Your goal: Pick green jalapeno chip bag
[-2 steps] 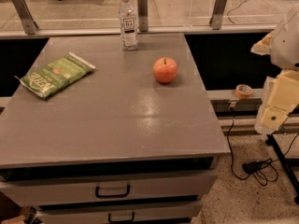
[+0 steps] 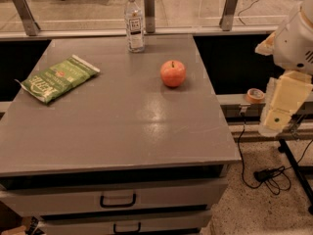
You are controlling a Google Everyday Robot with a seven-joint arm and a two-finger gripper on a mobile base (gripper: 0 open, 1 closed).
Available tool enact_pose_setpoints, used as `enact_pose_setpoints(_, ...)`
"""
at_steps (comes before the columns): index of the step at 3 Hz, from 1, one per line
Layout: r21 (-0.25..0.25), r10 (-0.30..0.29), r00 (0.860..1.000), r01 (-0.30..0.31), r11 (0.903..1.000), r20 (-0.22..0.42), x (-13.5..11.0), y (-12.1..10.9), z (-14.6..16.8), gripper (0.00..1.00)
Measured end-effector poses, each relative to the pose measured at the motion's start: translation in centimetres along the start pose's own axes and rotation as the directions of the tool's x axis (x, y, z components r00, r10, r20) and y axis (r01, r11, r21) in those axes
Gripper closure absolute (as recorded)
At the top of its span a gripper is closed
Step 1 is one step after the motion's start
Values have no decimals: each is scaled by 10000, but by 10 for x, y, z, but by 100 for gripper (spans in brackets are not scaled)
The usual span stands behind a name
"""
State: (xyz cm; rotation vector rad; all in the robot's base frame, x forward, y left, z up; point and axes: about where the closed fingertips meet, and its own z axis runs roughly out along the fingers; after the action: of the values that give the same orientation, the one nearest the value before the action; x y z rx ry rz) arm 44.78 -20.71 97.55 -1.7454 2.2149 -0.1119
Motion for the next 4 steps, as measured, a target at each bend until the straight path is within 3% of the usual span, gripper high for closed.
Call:
enact_pose_setpoints(1,-180,-1175,9905,1191,9927,717,-56,-16,22,0)
enact_pose_setpoints(2,-62,-2466,9547,2511,9679,1664,-136,-31,42,0)
enact_pose_setpoints(3,287,-3704,8890,3771,9257,2693,-227,-29,44,0)
enact_pose_setpoints(4,373,-3786,8825,3839,9226,2790,-235,-34,47,0)
